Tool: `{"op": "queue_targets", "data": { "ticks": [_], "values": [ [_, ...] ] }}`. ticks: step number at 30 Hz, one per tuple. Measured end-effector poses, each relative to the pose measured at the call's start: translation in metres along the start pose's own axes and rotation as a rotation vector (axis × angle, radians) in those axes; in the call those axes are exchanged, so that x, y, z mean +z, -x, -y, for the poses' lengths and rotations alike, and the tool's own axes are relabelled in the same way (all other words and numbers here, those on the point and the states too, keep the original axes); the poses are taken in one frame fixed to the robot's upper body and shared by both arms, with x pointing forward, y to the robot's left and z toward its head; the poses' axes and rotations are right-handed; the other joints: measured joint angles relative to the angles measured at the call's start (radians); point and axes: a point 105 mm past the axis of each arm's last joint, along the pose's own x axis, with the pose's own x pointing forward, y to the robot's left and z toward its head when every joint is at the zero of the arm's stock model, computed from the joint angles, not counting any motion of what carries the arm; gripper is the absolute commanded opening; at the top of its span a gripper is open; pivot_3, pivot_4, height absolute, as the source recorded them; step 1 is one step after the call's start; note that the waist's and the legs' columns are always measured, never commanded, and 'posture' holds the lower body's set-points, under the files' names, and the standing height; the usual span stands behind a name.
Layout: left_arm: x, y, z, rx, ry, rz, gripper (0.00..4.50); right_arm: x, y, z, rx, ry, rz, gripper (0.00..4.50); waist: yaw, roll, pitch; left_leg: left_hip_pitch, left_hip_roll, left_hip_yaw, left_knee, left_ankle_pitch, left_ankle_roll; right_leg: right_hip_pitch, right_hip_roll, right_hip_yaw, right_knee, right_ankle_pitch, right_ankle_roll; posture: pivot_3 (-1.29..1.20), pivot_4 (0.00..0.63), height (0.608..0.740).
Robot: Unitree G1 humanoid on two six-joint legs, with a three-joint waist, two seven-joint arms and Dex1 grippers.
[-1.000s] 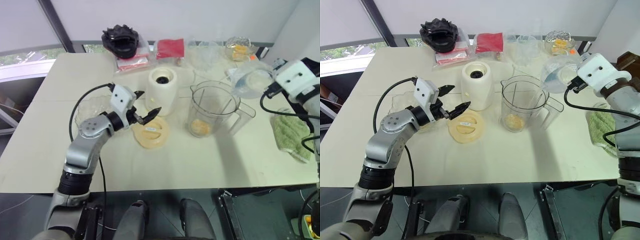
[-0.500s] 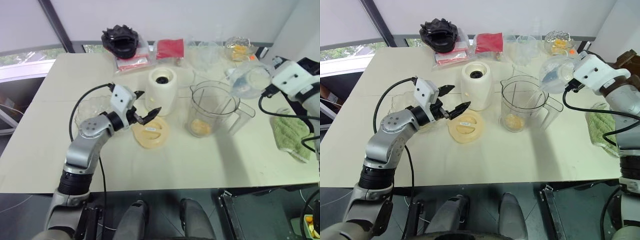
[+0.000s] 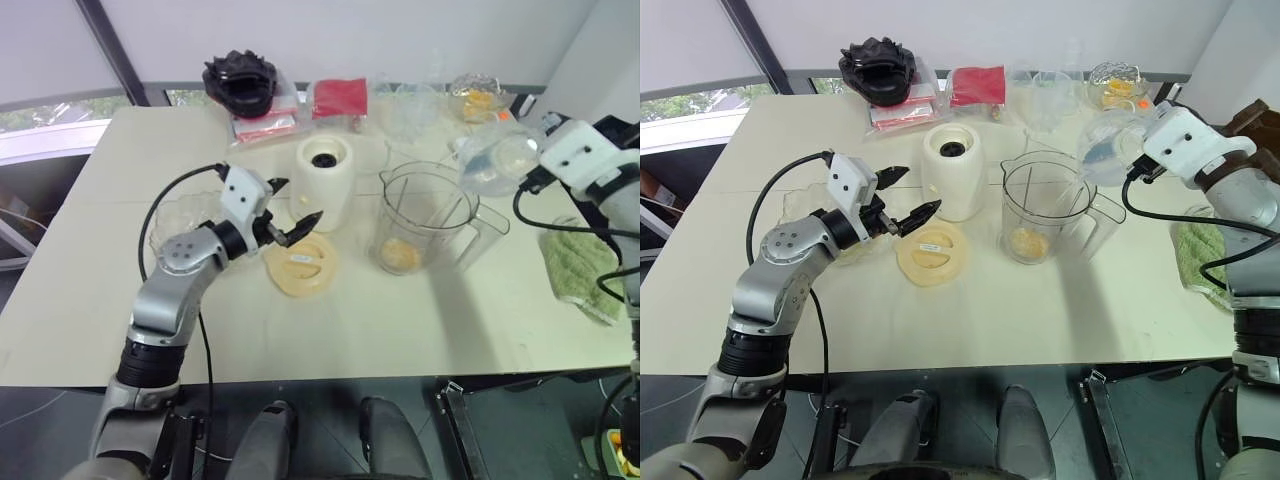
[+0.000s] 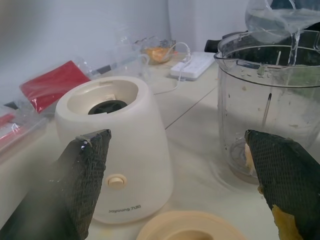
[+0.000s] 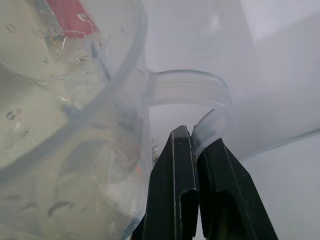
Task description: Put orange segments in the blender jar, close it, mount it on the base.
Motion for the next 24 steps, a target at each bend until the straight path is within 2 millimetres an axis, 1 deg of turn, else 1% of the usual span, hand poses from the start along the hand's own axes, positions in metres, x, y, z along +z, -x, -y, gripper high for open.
{"op": "queue_targets", "data": {
  "ticks": [7,10,13,16,21,22,24],
  "values": [
    [0.0,0.0,0.0,-0.001,-0.002,-0.001,4.5,-0.019,0.002,-0.011,-0.029,-0.322,-0.13,0.02,0.0,0.0,0.0,0.0,0.0,0.0,0.0,0.0,0.0,0.0,0.0,0.0,0.001,0.0,0.0,0.0,0.15,0.74],
    [0.001,0.0,-0.001,0.0,-0.009,-0.002,4.5,-0.031,0.001,-0.02,-0.057,-0.546,-0.216,0.02,0.001,0.0,0.0,0.0,0.0,0.0,0.001,0.0,0.0,0.0,0.0,0.0,0.002,0.0,0.0,0.0,0.15,0.74],
    [0.0,0.0,-0.001,0.001,-0.013,-0.006,4.5,-0.042,0.004,-0.023,-0.085,-0.698,-0.296,0.02,0.005,0.0,0.0,0.0,0.0,0.0,0.0,0.0,0.0,-0.001,0.0,0.0,0.002,0.0,0.0,0.0,0.15,0.74],
    [0.0,0.0,-0.001,0.002,-0.014,-0.008,4.5,-0.053,0.009,-0.024,-0.124,-0.794,-0.356,0.02,0.007,0.0,0.0,0.0,-0.001,0.0,0.0,0.0,0.0,-0.001,0.0,0.0,0.002,0.0,0.0,0.0,0.15,0.74],
    [0.0,0.0,-0.002,0.002,-0.015,-0.01,4.5,-0.067,0.015,-0.026,-0.186,-0.858,-0.417,0.02,0.005,0.0,0.0,0.0,-0.001,0.0,0.0,0.0,0.0,-0.001,0.0,0.0,0.002,0.0,0.0,0.0,0.15,0.74],
    [0.0,0.0,-0.002,0.003,-0.016,-0.011,4.5,-0.071,0.017,-0.027,-0.194,-0.864,-0.432,0.02,0.005,0.0,0.0,0.0,-0.001,0.0,0.0,0.0,0.0,-0.001,0.0,0.0,0.003,0.0,0.0,0.0,0.15,0.74],
    [0.0,0.001,-0.002,0.003,-0.019,-0.012,4.5,-0.086,0.021,-0.033,-0.213,-0.878,-0.483,0.02,0.004,0.0,0.0,0.0,-0.001,0.0,0.0,0.0,0.0,-0.001,0.0,0.0,0.003,0.0,0.0,0.0,0.15,0.74]
  ]
}}
